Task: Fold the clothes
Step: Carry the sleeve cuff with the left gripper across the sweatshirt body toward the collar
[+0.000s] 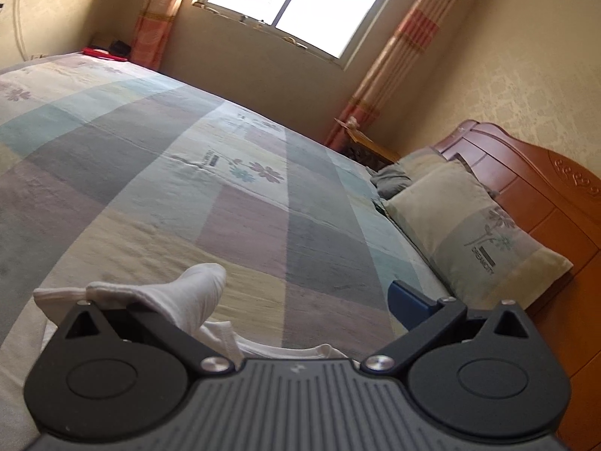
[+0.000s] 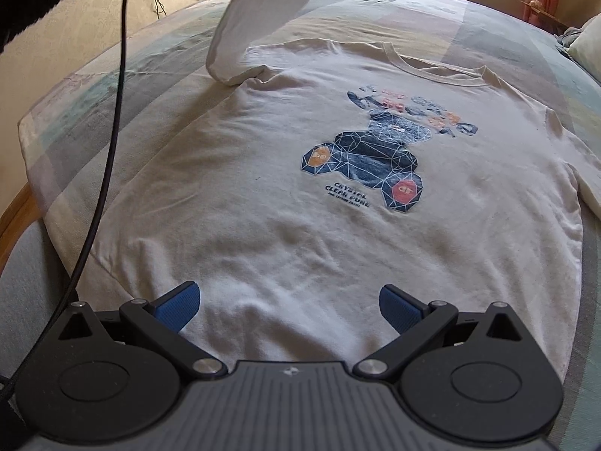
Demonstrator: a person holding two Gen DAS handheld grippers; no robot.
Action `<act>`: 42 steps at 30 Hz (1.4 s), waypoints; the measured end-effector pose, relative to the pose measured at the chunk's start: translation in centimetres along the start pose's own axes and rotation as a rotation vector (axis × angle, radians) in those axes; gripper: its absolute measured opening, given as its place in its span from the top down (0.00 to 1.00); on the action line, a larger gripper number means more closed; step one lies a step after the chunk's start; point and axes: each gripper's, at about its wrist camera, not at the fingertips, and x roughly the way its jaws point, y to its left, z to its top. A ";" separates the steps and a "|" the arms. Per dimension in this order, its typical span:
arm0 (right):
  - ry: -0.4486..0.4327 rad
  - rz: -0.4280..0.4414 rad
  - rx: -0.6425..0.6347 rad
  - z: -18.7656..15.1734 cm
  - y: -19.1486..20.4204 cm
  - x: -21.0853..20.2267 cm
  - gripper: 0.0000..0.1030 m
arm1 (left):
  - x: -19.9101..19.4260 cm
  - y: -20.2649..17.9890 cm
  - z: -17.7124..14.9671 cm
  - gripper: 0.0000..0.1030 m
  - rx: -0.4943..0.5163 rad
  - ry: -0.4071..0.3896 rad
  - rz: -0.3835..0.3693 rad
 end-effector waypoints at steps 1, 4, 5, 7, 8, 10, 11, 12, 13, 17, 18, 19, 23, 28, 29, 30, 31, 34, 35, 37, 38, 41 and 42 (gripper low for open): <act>0.002 -0.001 0.001 0.0 -0.1 0.0 0.00 | 0.3 -0.6 0.0 0.01 0.011 0.005 -0.004; 0.006 -0.003 0.009 0.0 -0.3 0.0 0.00 | 1.0 -2.1 -0.1 0.01 0.046 0.021 -0.014; 0.006 -0.004 0.012 0.0 -0.4 0.0 0.00 | 1.2 -2.6 -0.2 0.01 0.059 0.027 -0.017; 0.004 -0.011 0.014 0.0 -0.5 -0.1 0.00 | 1.6 -3.4 -0.5 0.01 0.079 0.038 -0.022; 0.002 -0.013 0.016 0.0 -0.6 -0.2 0.00 | 1.8 -3.8 -0.7 0.01 0.086 0.045 -0.026; -0.004 -0.017 0.022 0.0 -0.8 -0.4 0.00 | 2.2 -4.4 -1.0 0.01 0.098 0.058 -0.031; -0.005 -0.019 0.024 0.0 -0.9 -0.4 0.00 | 2.4 -4.6 -1.2 0.01 0.103 0.066 -0.033; -0.005 -0.020 0.025 0.0 -1.0 -0.4 0.00 | 2.6 -4.9 -1.4 0.01 0.108 0.074 -0.035; -0.006 -0.021 0.026 0.0 -1.1 -0.5 0.00 | 2.8 -5.2 -1.5 0.01 0.114 0.082 -0.036; -0.007 -0.029 0.030 -0.1 -1.6 -0.6 0.00 | 3.6 -6.5 -2.1 0.01 0.152 0.109 -0.032; -0.007 -0.034 0.034 -0.1 -1.8 -0.6 0.00 | 3.8 -6.8 -2.2 0.01 0.161 0.117 -0.033; -0.007 -0.039 0.037 -0.1 -1.9 -0.6 0.00 | 4.0 -7.1 -2.3 0.01 0.170 0.126 -0.033; -0.008 -0.047 0.047 -0.2 -2.3 -0.7 0.00 | 4.8 -8.3 -2.6 0.01 0.209 0.148 -0.032; -0.011 -0.052 0.055 -0.4 -2.7 -0.9 0.00 | 6.0 -9.6 -3.0 0.01 0.255 0.165 -0.022; -0.011 -0.053 0.057 -0.4 -2.8 -0.9 0.00 | 6.3 -9.8 -3.1 0.01 0.260 0.167 -0.021; -0.011 -0.054 0.058 -0.4 -2.8 -0.9 0.00 | 6.6 -10.0 -3.2 0.01 0.263 0.170 -0.022; -0.012 -0.055 0.060 -0.5 -2.9 -0.9 0.00 | 6.9 -10.2 -3.3 0.01 0.264 0.174 -0.024; -0.009 -0.060 0.067 -0.6 -3.2 -0.9 0.00 | 7.8 -10.7 -4.0 0.01 0.282 0.196 -0.022; -0.008 -0.060 0.070 -0.7 -3.4 -0.9 0.00 | 8.2 -10.9 -4.3 0.01 0.288 0.204 -0.021; -0.010 -0.063 0.077 -0.7 -3.6 -1.0 0.00 | 8.9 -11.2 -4.9 0.01 0.301 0.224 -0.018; -0.010 -0.064 0.081 -0.8 -3.7 -1.0 0.00 | 9.2 -11.2 -5.2 0.01 0.303 0.235 -0.018; -0.014 -0.069 0.090 -0.9 -4.0 -1.1 0.00 | 10.3 -11.4 -6.2 0.01 0.308 0.263 -0.016; -0.014 -0.070 0.093 -1.0 -4.1 -1.1 0.00 | 10.7 -11.5 -6.5 0.01 0.310 0.272 -0.015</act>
